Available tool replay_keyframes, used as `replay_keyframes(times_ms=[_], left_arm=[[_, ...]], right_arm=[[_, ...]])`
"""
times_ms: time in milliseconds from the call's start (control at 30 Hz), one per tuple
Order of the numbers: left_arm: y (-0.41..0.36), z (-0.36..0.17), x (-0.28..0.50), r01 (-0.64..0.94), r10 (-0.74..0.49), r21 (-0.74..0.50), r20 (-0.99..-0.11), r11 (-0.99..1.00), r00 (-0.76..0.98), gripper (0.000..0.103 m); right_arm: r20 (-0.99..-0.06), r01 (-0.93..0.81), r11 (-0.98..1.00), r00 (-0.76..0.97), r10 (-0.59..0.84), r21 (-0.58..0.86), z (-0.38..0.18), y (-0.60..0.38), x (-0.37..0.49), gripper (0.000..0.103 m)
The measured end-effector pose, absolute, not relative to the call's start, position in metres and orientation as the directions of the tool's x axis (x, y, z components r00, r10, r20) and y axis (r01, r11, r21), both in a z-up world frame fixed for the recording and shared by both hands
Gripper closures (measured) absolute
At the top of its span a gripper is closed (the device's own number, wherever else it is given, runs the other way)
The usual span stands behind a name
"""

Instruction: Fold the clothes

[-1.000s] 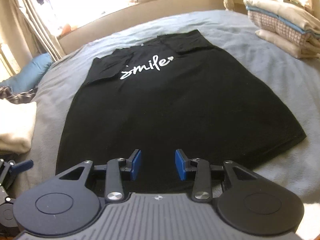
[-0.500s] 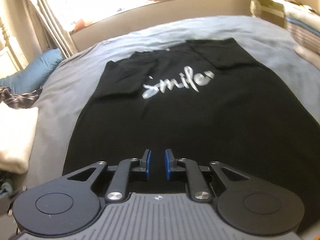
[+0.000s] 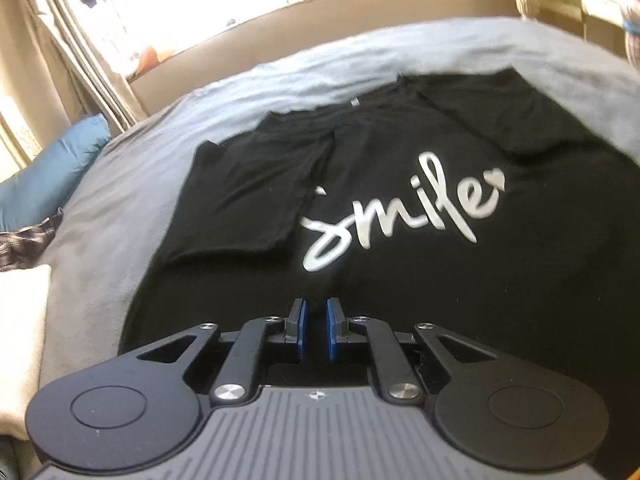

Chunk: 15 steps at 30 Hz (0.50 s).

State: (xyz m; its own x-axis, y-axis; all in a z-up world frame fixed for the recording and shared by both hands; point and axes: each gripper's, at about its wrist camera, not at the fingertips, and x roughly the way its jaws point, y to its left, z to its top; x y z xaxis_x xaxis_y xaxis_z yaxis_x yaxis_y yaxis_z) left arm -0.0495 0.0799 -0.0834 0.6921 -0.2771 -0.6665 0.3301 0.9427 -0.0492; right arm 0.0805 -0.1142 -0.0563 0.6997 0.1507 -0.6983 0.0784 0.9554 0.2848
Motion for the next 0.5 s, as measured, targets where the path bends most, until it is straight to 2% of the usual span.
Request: replay_keyframes(times_ms=[133,400,500], left_arm=[[0.08,-0.084,-0.049,0.331,-0.278,-0.049,-0.665,0.942,0.693,0.07],[0.08,-0.084,-0.047,0.322,-0.27,-0.048,-0.668,0.946,0.694,0.069],[0.078,-0.083,-0.049,0.32,-0.259,-0.033,-0.668,0.947,0.697,0.069]], right_arm=[[-0.722,0.078,0.961,0.677,0.144,0.264,-0.063,-0.117,0.09,0.093],[-0.729,0.343,0.891,0.684,-0.019,0.299,-0.064,-0.195,0.062,0.093],[-0.717,0.349,0.881,0.697,-0.017,0.318,-0.058,-0.198,0.061,0.092]])
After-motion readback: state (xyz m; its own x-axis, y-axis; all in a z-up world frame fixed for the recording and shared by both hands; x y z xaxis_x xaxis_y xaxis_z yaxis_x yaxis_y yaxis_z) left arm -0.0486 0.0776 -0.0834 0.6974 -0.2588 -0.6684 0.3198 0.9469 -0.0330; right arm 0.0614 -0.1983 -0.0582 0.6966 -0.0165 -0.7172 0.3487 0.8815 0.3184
